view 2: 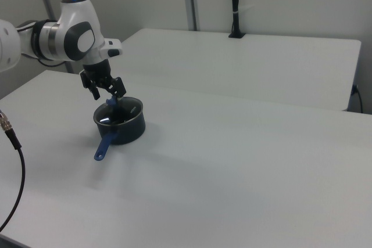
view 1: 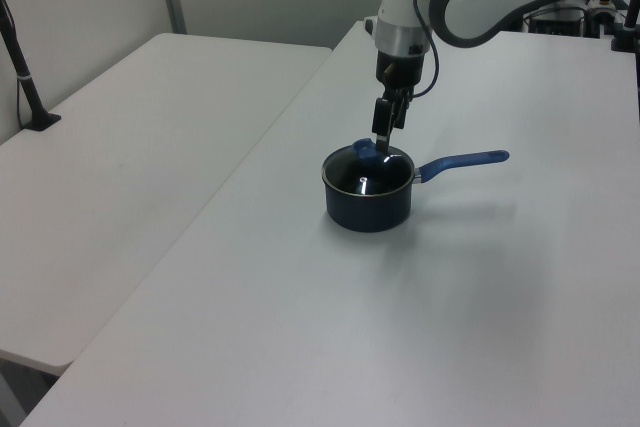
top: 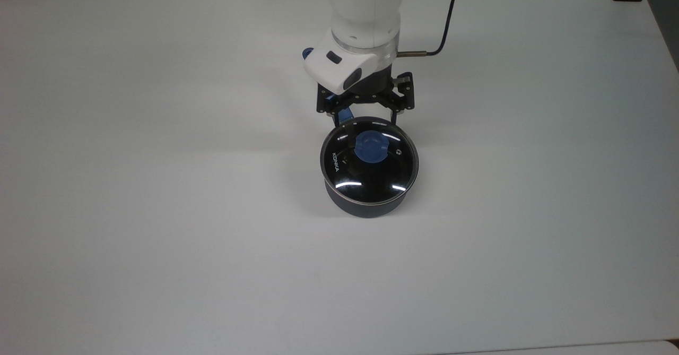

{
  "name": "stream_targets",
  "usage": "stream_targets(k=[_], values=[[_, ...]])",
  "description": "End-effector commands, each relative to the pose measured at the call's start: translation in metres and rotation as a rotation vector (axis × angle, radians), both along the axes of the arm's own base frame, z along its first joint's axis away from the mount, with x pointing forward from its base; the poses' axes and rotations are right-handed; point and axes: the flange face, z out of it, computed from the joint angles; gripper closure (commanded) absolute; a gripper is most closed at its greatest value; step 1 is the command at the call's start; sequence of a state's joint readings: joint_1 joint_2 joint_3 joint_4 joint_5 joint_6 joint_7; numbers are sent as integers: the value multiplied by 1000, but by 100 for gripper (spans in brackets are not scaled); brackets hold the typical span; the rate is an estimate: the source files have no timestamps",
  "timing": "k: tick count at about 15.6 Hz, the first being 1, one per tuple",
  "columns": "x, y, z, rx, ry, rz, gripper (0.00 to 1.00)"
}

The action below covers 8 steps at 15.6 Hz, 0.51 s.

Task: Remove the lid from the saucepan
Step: 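Lower the gripper around the blue knob of the lid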

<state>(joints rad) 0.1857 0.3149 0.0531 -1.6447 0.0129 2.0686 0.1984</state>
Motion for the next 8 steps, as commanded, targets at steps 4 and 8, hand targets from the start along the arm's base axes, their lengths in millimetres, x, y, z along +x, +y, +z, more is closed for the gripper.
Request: stream_targets(k=[4, 8], values=[[35, 30, -20, -4, -89, -42, 0], [43, 23, -5, -12, -127, -83, 0]])
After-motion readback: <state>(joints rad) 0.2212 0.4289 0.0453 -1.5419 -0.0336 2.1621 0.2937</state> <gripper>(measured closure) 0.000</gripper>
